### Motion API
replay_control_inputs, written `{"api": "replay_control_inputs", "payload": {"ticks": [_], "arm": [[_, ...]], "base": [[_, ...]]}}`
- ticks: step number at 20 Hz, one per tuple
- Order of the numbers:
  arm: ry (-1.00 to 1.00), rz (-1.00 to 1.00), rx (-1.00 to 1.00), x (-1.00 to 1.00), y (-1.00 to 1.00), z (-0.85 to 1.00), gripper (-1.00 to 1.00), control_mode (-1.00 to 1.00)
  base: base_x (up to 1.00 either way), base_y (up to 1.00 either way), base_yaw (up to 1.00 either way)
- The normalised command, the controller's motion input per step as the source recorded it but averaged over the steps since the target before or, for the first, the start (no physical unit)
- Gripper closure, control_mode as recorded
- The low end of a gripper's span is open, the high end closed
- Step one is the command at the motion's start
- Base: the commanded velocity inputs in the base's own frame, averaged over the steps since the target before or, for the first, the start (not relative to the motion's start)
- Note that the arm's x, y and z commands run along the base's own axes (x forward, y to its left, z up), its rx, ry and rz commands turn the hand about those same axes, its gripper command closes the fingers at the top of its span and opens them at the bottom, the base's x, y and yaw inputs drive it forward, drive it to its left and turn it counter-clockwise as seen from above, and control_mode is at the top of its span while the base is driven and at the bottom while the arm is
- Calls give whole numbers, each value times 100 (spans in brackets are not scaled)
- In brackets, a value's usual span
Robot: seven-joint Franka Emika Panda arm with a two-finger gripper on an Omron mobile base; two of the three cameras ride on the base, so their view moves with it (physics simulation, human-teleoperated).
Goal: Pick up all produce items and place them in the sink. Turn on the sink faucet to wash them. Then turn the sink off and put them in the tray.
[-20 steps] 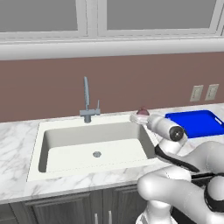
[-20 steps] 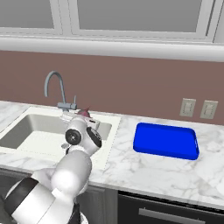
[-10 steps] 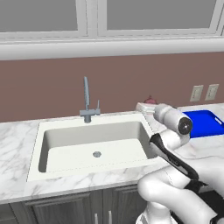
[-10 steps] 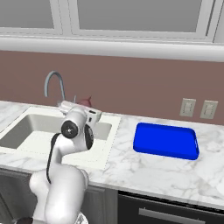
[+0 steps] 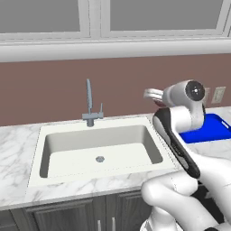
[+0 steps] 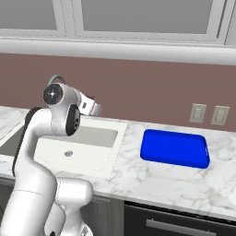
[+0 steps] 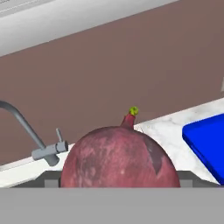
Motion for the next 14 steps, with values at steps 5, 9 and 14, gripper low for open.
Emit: {"api": "replay_control_inputs", "payload": {"ticks": [5, 9, 14], "arm": [[45, -18, 0, -20, -32, 4, 100, -100], [37, -16, 0, 0, -43, -9, 100, -100], [22, -13, 0, 0, -60, -31, 100, -100]], "base": [[0, 0, 0], [0, 0, 0], [0, 0, 0]]}}
